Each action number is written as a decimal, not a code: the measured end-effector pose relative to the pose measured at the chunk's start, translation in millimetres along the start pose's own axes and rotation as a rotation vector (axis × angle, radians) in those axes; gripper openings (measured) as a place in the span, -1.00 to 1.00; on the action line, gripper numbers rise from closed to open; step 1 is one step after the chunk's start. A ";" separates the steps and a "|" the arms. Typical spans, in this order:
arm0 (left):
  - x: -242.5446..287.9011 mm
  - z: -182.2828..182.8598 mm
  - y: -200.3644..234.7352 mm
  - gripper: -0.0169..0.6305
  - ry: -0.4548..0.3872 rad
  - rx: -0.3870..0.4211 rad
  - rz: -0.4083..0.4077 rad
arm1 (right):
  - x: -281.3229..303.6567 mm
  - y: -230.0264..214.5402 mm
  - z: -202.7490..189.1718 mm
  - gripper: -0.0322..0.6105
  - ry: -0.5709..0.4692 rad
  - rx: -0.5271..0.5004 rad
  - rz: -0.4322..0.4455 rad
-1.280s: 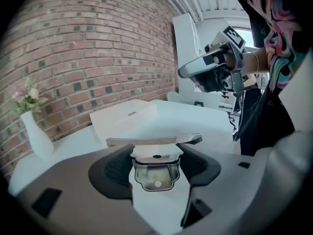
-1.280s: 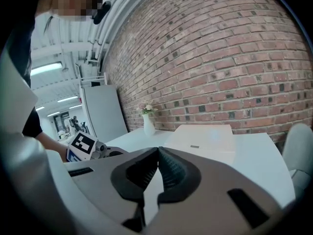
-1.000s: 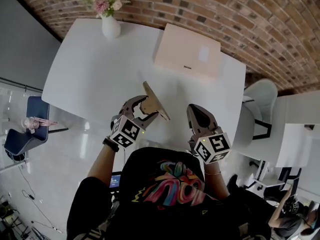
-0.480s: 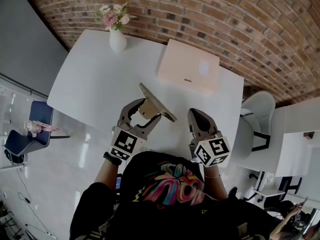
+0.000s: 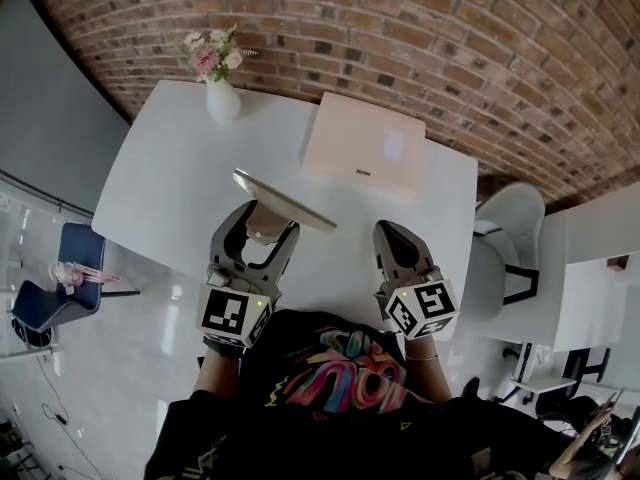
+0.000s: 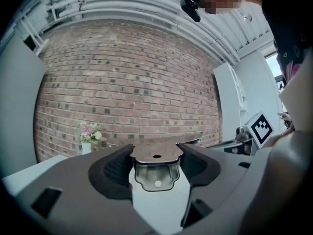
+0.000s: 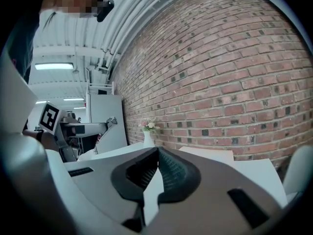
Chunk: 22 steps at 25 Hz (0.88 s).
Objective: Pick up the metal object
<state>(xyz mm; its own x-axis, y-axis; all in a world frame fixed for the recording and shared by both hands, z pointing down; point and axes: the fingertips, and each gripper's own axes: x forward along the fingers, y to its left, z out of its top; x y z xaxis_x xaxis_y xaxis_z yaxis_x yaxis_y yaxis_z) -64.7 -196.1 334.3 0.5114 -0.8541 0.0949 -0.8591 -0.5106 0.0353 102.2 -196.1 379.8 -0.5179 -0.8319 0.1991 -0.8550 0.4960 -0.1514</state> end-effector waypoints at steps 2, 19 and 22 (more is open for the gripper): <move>-3.0 0.2 0.4 -0.04 -0.005 -0.007 0.024 | -0.6 -2.1 1.8 -0.84 -0.006 -0.007 -0.003; -4.5 -10.6 -12.9 -0.04 0.018 -0.030 0.005 | -6.2 4.9 2.4 -0.84 -0.005 -0.055 0.037; -7.1 -12.2 -13.8 -0.04 0.021 -0.028 0.005 | -8.4 6.7 2.7 -0.84 -0.004 -0.059 0.036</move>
<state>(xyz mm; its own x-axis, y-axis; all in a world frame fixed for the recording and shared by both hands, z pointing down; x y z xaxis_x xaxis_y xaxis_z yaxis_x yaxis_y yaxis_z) -56.7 -181.8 345.3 0.5071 -0.8540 0.1159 -0.8618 -0.5033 0.0623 100.9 -186.4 374.5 -0.5480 -0.8143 0.1911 -0.8362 0.5391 -0.1008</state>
